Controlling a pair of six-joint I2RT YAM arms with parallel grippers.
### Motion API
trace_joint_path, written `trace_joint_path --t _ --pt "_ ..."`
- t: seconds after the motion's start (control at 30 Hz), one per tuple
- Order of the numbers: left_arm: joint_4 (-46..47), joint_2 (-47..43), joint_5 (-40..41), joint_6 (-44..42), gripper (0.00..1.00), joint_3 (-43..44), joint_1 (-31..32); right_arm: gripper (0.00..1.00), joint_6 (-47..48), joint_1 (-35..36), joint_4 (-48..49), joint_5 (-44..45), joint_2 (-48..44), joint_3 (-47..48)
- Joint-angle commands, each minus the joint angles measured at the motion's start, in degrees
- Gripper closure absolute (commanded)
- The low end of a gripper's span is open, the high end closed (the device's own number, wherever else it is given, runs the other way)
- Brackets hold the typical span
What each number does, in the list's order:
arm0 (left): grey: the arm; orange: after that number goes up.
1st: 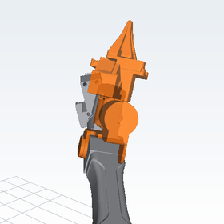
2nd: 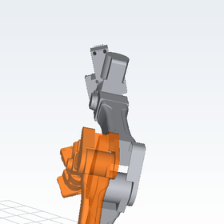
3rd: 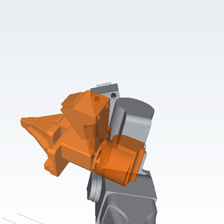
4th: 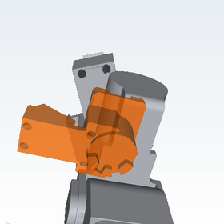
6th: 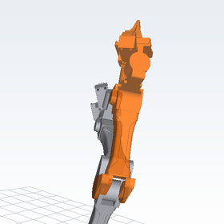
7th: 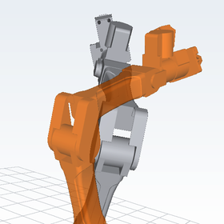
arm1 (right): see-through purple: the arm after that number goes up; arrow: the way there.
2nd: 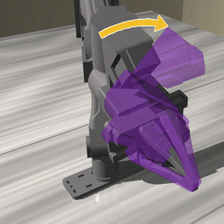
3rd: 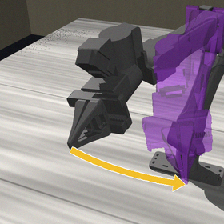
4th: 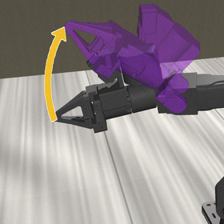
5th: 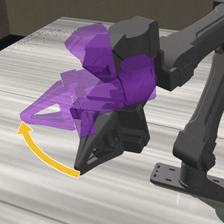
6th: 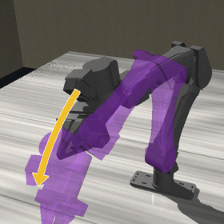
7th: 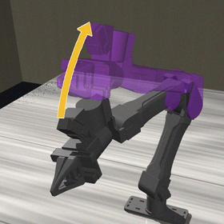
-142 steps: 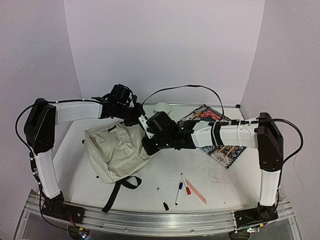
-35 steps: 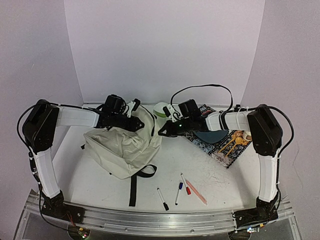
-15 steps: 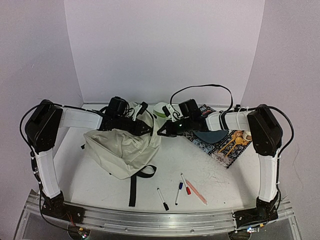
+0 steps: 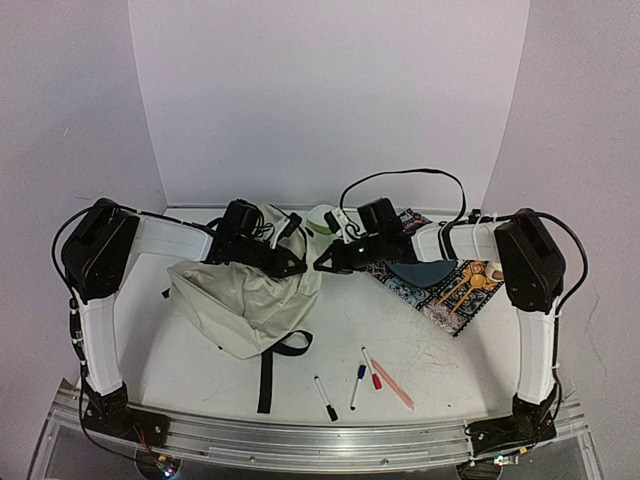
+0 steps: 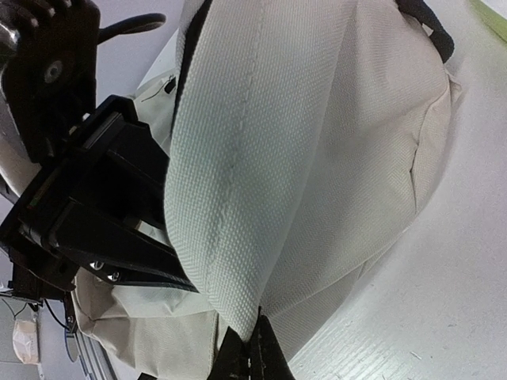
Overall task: Pack the student bag
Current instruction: Hold the largest pocket of the student bag.
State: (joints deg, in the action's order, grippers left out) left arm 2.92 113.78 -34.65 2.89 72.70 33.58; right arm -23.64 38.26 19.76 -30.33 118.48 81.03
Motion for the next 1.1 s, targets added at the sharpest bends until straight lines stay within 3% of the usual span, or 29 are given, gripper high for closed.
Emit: trace_joint_path --t 0.0,0.1,0.2,0.33,0.5,0.83,1.07 --pt "0.7 0.7 -2.0 -0.8 0.86 3.3 0.2 1.0 -0.1 0.1 2.9 -3.3 -3.4 0.2" --pt "0.7 0.4 -2.4 -0.8 0.99 3.3 0.3 1.0 -0.1 0.1 2.9 -3.3 -3.7 0.0" --pt "0.5 -0.8 -1.9 -0.5 1.0 2.2 0.3 0.97 0.0 0.2 2.9 -2.9 -4.6 -0.4" --pt "0.5 -2.7 -1.5 0.7 1.0 -0.3 0.4 0.74 -0.6 0.1 2.9 -2.3 -6.0 -0.4" --pt "0.5 -4.0 -0.7 1.5 1.0 -2.4 1.4 0.54 -1.9 0.1 2.9 -0.4 -6.8 1.0" --pt "0.5 -5.1 0.4 2.0 1.0 -2.6 2.3 0.49 -5.9 0.1 0.2 7.9 -1.4 7.6" --pt "0.5 -5.0 0.5 2.0 1.0 -2.3 2.4 0.48 -6.1 0.1 -2.8 7.4 4.1 13.7"
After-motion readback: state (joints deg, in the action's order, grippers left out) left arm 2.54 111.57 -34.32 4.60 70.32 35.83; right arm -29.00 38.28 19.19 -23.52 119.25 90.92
